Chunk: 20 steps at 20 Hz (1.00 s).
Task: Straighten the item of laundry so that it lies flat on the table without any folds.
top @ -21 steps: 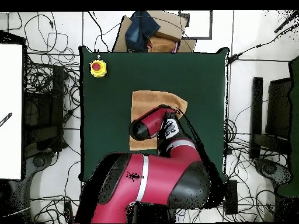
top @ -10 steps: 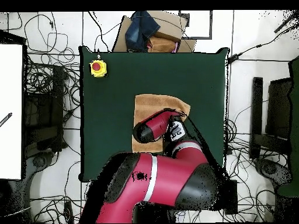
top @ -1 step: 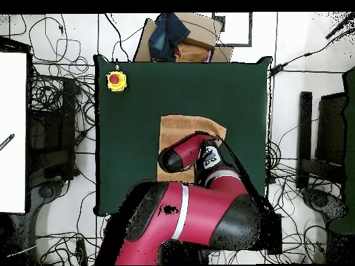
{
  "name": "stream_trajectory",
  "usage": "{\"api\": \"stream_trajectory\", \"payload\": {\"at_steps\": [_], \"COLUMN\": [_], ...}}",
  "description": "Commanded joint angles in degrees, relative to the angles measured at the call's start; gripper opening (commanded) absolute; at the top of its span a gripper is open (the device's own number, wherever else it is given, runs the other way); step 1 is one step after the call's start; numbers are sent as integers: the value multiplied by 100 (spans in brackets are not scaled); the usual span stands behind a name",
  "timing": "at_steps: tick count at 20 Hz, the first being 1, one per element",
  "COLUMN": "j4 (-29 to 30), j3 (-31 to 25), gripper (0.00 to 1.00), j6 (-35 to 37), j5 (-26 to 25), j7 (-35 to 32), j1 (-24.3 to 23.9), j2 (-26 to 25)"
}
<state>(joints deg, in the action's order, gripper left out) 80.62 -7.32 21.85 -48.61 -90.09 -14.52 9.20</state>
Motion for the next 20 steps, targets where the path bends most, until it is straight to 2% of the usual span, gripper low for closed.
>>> {"api": "stream_trajectory", "payload": {"at_steps": [1,12,17,20], "j4": [1052,1396,1162,865], "j3": [-61,47,209,100], "gripper": [100,100,100,100], "j6": [1035,693,291,122], "j5": [-128,-157,-264,-299], "j7": [773,179,-159,-43], "j1": [-119,252,464,463], "j2": [-539,-479,-592,-303]}}
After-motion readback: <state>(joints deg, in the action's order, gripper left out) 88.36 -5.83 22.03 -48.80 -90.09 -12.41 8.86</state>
